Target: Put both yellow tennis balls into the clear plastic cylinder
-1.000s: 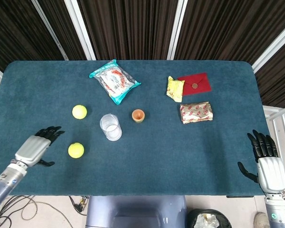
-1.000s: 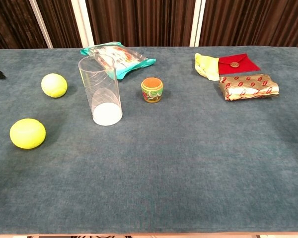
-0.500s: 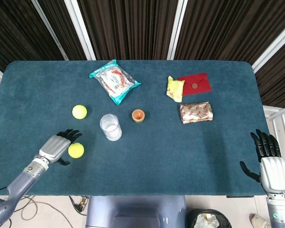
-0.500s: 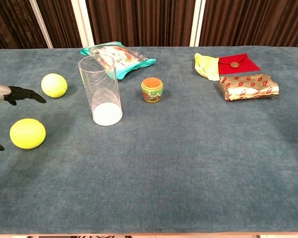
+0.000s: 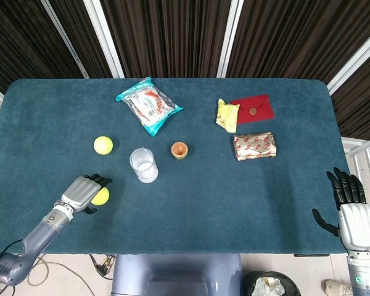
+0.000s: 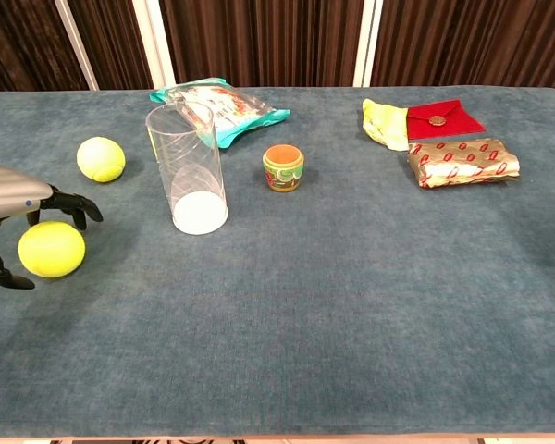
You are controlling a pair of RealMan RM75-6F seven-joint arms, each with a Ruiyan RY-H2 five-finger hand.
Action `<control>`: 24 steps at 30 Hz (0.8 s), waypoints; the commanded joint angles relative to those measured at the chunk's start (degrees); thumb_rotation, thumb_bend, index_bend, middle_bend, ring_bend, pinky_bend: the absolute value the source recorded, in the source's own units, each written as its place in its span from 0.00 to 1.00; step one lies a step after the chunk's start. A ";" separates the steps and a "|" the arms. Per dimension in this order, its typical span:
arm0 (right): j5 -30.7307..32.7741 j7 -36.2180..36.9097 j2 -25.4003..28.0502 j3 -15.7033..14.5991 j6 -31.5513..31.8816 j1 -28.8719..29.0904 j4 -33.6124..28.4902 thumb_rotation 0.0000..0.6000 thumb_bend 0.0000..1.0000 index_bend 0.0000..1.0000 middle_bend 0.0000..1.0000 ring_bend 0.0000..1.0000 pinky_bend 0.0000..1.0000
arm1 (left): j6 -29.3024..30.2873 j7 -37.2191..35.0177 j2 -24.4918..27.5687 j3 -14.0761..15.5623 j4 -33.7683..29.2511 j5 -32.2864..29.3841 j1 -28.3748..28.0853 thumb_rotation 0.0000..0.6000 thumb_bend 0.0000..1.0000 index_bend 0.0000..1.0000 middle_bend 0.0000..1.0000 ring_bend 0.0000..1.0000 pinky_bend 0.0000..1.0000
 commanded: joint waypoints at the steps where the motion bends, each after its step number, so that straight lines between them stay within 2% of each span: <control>1: -0.05 -0.04 -0.02 -0.01 0.00 0.02 0.01 1.00 0.34 0.00 0.02 0.02 0.00 | 0.07 1.04 -0.70 0.49 0.66 0.08 -0.38 1.00 0.17 0.22 0.29 0.23 0.41; 6: 0.22 0.08 0.05 0.08 -0.02 -0.05 0.04 1.00 0.34 0.00 0.02 0.02 0.00 | 0.56 2.05 -1.32 0.89 0.97 -0.19 -0.63 1.00 0.19 0.29 0.37 0.29 0.48; 10: 0.49 0.35 0.13 0.18 -0.17 -0.04 0.11 1.00 0.34 0.00 0.02 0.02 0.00 | 1.54 2.23 -1.40 1.04 1.12 -0.29 -0.52 1.00 0.25 0.34 0.45 0.36 0.56; 15: 0.35 0.49 0.19 0.16 -0.06 -0.08 0.10 1.00 0.34 0.00 0.02 0.02 0.00 | 3.45 1.83 -1.03 0.83 1.10 0.25 -0.23 1.00 0.29 0.36 0.47 0.37 0.58; 20: 0.44 0.67 0.27 0.26 0.16 -0.19 0.07 1.00 0.34 0.00 0.02 0.02 0.00 | 6.35 -0.77 1.40 -1.10 -0.59 0.38 0.10 1.00 0.30 0.36 0.45 0.37 0.58; 24: 0.56 0.69 0.27 0.33 0.18 -0.22 0.08 1.00 0.34 0.00 0.02 0.02 0.00 | 9.46 -2.52 4.91 -4.15 -3.58 1.03 -0.32 1.00 0.30 0.36 0.45 0.37 0.58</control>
